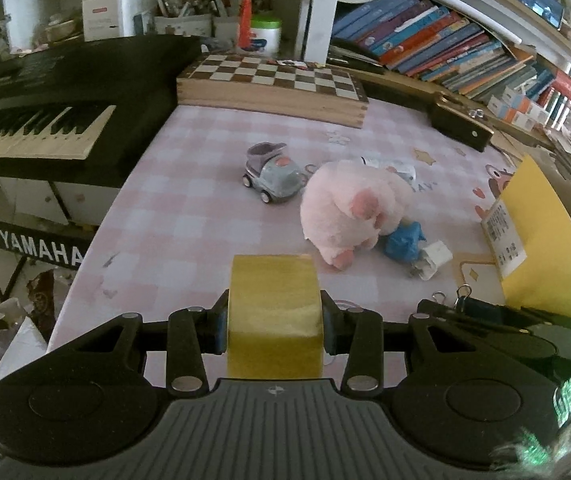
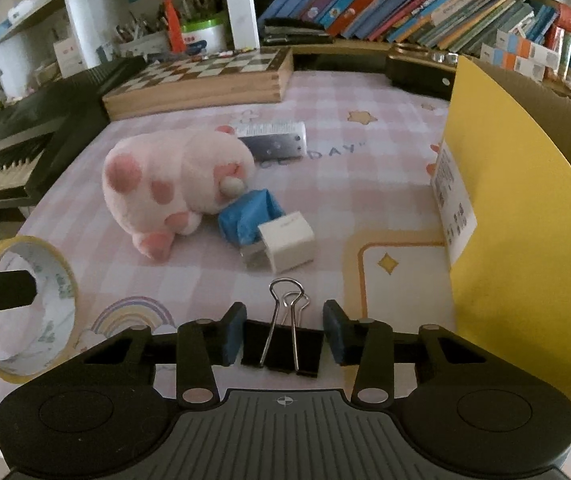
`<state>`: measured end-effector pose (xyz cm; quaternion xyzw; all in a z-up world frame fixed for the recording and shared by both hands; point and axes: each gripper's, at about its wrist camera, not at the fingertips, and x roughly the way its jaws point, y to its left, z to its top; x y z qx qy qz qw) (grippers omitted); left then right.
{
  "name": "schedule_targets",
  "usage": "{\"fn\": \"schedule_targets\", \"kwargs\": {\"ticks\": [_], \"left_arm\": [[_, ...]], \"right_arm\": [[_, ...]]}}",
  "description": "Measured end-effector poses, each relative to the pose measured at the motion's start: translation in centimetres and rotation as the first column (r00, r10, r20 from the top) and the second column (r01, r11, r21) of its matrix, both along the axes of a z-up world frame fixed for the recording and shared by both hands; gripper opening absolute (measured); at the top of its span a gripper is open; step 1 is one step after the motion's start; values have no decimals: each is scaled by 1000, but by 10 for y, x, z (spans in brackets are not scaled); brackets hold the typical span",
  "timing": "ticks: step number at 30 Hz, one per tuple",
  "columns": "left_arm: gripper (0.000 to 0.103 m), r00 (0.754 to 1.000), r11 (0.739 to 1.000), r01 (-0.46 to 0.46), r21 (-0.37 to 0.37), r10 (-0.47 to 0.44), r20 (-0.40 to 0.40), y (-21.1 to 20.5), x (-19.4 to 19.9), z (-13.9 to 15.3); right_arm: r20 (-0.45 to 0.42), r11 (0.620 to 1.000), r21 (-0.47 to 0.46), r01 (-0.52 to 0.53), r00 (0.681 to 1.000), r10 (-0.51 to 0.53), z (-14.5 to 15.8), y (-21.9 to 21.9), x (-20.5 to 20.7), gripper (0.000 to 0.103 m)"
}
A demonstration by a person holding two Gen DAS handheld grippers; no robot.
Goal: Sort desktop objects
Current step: 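Carry the tape roll and binder clip toward the yellow box with both tools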
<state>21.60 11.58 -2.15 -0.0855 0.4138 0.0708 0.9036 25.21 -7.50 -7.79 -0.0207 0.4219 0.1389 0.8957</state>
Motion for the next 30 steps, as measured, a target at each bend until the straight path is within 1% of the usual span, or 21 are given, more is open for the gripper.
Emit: {"fn": "schedule_targets", "kwargs": {"ticks": [5,13,19,25,30], "left_arm": [[38,1000,1000,-6,-10,6,14,2,0,4],[38,999,999,1,-33,0,47,0,-8,14],[38,995,998,8,-63,-1,102,-3,-25,29],[38,988,993,50,-105,-34,150,-8,-48,46],[38,983,989,85,-123,-62,174,-14,-70,52]], "right_arm": [[2,999,19,-26,1000,26,3,-3,3,41],[55,994,38,-98,994,96,23,-5,-5,41],[96,987,67,-145,986,139,46,-9,-16,41],[107,981,104,-163,983,152,68,-21,-35,41],[108,981,121,-154,984,141,82,-31,-64,41]]}}
